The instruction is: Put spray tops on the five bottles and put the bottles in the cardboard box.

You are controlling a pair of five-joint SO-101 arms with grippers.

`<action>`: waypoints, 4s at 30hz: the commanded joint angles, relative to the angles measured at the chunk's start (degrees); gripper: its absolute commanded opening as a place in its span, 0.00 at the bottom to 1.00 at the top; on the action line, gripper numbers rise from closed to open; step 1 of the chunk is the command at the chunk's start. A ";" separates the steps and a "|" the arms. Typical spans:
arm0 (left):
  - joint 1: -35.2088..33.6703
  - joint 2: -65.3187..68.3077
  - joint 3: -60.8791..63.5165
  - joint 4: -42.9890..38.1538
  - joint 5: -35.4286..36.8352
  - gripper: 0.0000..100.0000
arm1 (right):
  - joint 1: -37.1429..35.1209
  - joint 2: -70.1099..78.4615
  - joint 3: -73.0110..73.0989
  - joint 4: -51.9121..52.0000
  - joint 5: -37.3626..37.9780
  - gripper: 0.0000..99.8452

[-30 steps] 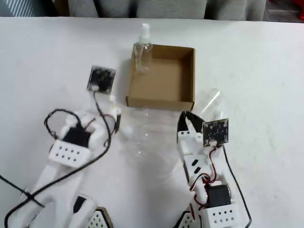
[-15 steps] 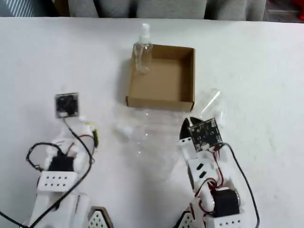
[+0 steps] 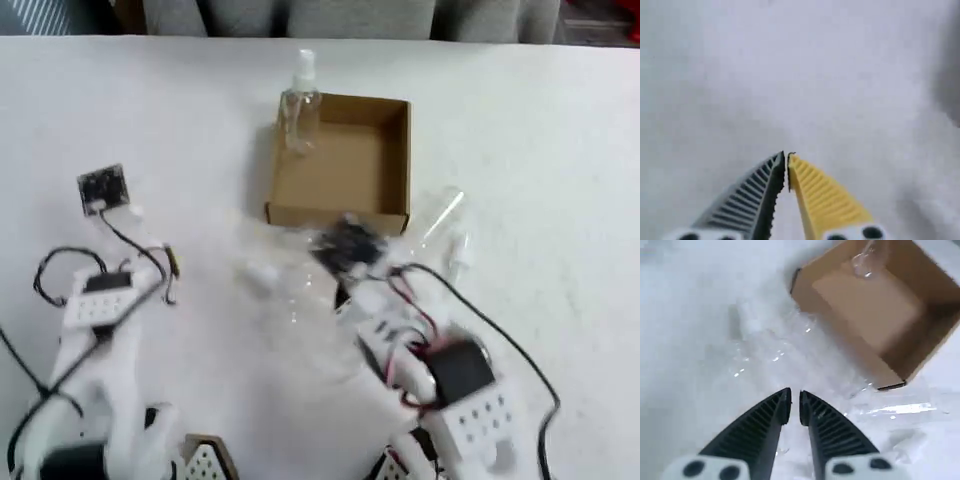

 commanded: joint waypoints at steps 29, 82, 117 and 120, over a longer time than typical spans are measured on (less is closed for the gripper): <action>-7.78 24.75 -22.24 2.46 6.95 0.02 | -11.47 55.96 -7.30 -17.10 10.99 0.23; -14.55 24.66 -24.35 2.37 12.13 0.02 | -24.04 79.69 -55.12 -13.41 -53.80 0.35; 13.05 -6.29 -27.34 32.70 12.13 0.02 | 17.98 50.07 -29.10 1.63 -27.52 0.02; 14.99 -2.07 -29.45 34.02 12.22 0.02 | 18.42 49.45 -26.81 -1.36 -27.52 0.02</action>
